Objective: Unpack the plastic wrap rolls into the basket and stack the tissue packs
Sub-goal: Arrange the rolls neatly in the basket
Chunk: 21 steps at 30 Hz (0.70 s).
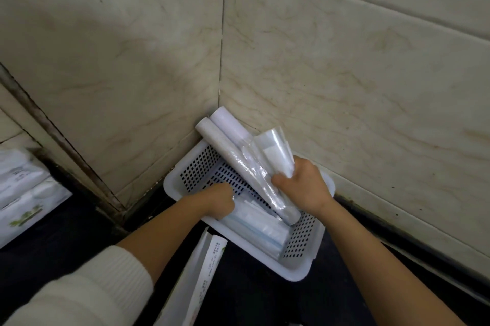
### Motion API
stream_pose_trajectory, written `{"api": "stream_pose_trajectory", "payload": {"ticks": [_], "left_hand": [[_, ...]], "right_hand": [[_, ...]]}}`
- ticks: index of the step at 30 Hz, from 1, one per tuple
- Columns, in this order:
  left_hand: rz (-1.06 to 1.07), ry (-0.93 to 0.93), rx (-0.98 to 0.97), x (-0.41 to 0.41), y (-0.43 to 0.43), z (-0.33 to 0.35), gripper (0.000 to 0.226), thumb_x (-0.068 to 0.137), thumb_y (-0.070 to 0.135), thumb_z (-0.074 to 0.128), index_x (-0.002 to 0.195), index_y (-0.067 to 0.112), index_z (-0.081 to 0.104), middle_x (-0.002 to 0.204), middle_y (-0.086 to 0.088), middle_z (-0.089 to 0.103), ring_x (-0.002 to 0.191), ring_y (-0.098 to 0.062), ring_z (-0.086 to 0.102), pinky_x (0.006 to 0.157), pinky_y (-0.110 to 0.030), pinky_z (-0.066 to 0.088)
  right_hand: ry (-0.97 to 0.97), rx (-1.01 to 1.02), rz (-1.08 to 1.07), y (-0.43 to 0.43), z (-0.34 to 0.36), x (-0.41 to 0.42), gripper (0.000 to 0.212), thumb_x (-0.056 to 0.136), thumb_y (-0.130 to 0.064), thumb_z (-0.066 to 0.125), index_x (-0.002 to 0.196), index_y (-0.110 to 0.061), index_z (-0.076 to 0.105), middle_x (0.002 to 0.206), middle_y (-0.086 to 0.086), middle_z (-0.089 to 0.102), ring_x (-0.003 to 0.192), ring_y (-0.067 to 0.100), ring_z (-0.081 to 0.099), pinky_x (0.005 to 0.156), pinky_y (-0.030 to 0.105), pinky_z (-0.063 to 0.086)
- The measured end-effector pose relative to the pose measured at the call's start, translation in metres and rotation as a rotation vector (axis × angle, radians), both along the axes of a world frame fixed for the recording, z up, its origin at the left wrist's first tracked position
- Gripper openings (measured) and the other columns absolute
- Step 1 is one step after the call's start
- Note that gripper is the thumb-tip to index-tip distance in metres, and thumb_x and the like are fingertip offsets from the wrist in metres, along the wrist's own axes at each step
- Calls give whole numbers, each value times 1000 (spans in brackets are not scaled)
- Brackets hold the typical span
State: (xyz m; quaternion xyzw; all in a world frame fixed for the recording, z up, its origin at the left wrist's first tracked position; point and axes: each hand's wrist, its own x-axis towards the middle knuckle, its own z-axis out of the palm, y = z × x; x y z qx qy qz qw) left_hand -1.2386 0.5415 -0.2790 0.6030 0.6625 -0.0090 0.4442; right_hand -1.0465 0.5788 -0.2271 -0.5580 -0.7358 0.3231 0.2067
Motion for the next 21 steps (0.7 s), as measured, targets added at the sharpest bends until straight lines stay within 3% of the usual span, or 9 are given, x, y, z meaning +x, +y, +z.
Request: {"api": "stream_pose_trajectory", "payload": {"ticks": [2,4,7,10,11,13,15,17,21], "left_hand": [[-38,-26,-5,6,1,-2,39,91,-1,36,57,15,30,62,-2,35,55,-12,32,54,-26,27],[-12,-49,46,2,3,0,43,91,-3,37,54,17,27,59,-2,32,53,-12,30,52,-26,23],[266,-12,354,-24,0,4,40,90,-4,40,57,17,31,61,-1,38,58,-14,38,53,-25,27],[583,-73,789,-52,-19,5,23,94,3,42,100,16,60,99,6,55,90,-9,51,80,-25,42],[602,-100,869,-57,-26,4,28,95,7,41,115,17,58,108,9,52,96,-5,50,84,-24,41],[441,-94,946,-63,-35,1,29,94,14,40,118,20,55,112,11,50,97,-3,47,82,-19,39],[184,-34,962,-63,-36,-2,30,88,20,39,109,18,60,111,6,56,100,-9,49,84,-19,40],[24,2,900,-62,-29,-8,33,87,19,43,109,11,66,115,-3,62,107,-17,52,96,-26,41],[-16,41,599,-58,-14,-17,29,91,6,49,109,12,71,107,-7,70,97,-19,61,87,-40,51]], "right_hand": [[-9,-26,8,0,-2,-6,26,78,-21,65,61,-17,45,51,-5,50,41,8,45,43,24,37],[-36,-37,19,1,-4,-9,25,77,-23,65,63,-16,47,52,-6,51,42,8,46,41,21,36],[-80,-106,80,3,-9,-20,23,78,-26,69,66,-19,50,58,-5,55,44,6,49,35,13,34],[-123,-215,202,1,-24,-45,24,80,-32,69,75,-22,48,64,-3,55,50,7,49,43,20,37],[-175,-241,242,-1,-30,-57,22,81,-33,69,78,-23,49,67,-2,53,54,9,49,45,22,36],[-331,-234,303,-4,-41,-83,23,79,-35,68,74,-21,50,68,-2,49,59,15,49,47,25,33],[-431,-225,360,-6,-47,-103,25,79,-35,65,71,-16,49,71,3,54,68,22,56,55,29,39],[-492,-267,482,-6,-51,-114,20,86,-33,59,84,-13,57,90,12,64,87,28,63,66,31,41],[-548,-280,499,-4,-62,-109,38,84,-29,66,112,-5,59,112,16,66,101,30,63,74,31,45]]}}
